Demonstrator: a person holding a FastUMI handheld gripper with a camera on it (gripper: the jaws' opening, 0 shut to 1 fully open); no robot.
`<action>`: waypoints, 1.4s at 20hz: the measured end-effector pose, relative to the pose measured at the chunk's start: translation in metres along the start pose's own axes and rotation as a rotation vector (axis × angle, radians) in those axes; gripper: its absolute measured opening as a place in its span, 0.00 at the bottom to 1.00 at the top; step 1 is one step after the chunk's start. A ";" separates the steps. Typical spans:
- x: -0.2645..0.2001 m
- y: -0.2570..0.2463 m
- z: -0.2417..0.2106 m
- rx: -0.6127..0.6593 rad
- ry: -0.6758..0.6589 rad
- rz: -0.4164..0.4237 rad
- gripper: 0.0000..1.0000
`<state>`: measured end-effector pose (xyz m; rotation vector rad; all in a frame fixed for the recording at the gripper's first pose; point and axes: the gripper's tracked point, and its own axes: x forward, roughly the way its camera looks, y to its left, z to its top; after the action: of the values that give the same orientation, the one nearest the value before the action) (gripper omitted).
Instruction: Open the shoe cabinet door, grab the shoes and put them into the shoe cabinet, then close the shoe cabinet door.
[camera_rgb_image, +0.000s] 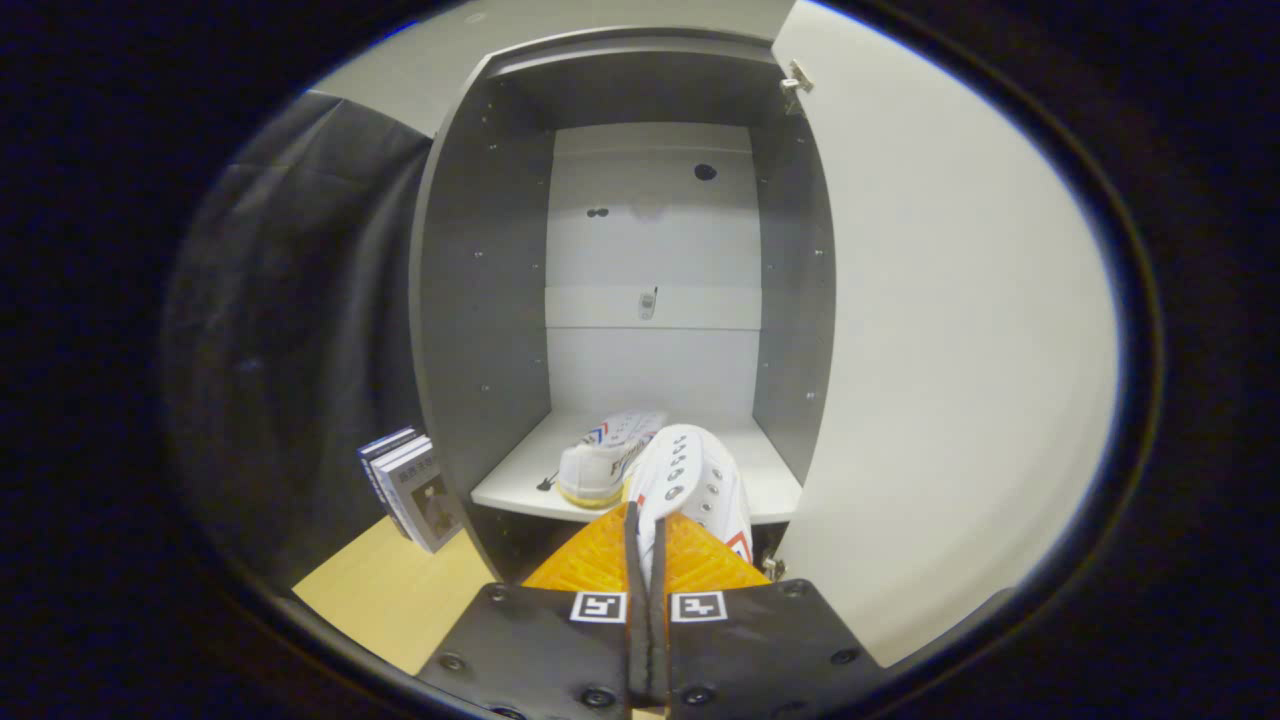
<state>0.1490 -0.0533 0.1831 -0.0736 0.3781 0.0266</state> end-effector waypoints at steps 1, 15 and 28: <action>0.013 -0.003 0.009 -0.008 -0.009 -0.016 0.02; 0.206 -0.050 0.001 -0.061 0.087 -0.132 0.02; 0.233 -0.047 -0.033 -0.059 0.190 -0.132 0.03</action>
<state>0.3551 -0.0997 0.0700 -0.1597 0.5619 -0.1001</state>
